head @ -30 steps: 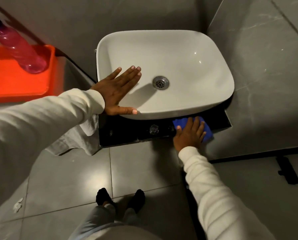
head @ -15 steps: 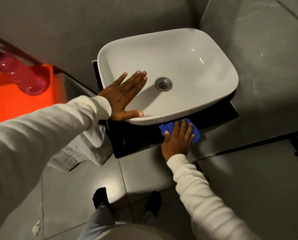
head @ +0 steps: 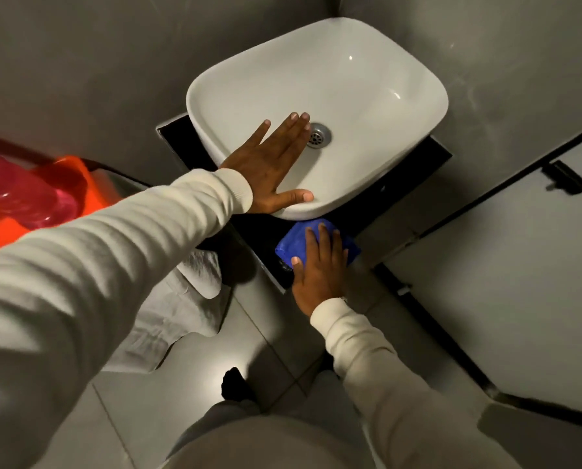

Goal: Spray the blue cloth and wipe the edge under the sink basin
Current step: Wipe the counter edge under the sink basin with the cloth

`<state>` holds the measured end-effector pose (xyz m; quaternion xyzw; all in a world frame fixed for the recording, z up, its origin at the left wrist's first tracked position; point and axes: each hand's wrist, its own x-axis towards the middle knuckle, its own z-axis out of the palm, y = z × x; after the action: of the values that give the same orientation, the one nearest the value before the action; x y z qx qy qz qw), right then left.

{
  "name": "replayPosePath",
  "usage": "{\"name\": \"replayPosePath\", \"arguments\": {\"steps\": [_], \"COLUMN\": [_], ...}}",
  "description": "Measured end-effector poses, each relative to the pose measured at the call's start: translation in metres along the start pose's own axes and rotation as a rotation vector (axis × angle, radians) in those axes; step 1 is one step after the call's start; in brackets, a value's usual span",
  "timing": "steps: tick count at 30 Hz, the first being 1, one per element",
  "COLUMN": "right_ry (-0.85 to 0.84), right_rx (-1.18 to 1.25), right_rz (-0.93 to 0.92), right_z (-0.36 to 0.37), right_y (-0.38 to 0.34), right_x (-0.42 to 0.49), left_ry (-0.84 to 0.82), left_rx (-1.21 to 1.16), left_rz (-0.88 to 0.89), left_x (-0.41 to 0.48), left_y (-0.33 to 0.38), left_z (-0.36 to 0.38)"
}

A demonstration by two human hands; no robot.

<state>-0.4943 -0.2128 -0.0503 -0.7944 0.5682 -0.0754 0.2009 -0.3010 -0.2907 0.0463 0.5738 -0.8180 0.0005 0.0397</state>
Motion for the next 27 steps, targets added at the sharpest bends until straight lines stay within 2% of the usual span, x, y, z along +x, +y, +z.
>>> {"name": "replayPosePath", "arguments": {"steps": [4,8,12,14,17,21,24,27], "right_ry": [0.021,0.002,0.051,0.076,0.050,0.001,0.016,0.025], "right_rx": [-0.011,-0.024,-0.024,-0.011,0.011,0.034,0.006,0.036], "right_rz": [0.002,-0.026,0.161,0.196,0.041,-0.138,-0.096,-0.038], "right_z": [0.022,0.020,0.019,0.025,0.031,0.025,0.029,0.041], "right_y": [-0.022,-0.006,-0.023,-0.039,-0.047,-0.017,-0.011,-0.048], "right_x": [-0.027,-0.024,0.007,0.011,-0.003,-0.033,-0.037,-0.006], "left_ry": [-0.038,-0.016,-0.029,-0.032,-0.043,-0.065,-0.075,-0.094], "left_rx": [0.025,0.034,0.048,0.048,0.033,0.020,0.016,0.059], "left_rz": [0.038,-0.019,-0.069,-0.054,-0.035,-0.058,-0.035,-0.022], "left_x": [0.002,-0.003,-0.007,-0.006,-0.002,-0.006,-0.010,-0.004], "left_y": [0.000,-0.010,-0.028,-0.030,-0.034,-0.040,-0.038,-0.059], "left_z": [-0.003,-0.003,-0.002,0.000,0.001,0.004,0.007,0.003]}}
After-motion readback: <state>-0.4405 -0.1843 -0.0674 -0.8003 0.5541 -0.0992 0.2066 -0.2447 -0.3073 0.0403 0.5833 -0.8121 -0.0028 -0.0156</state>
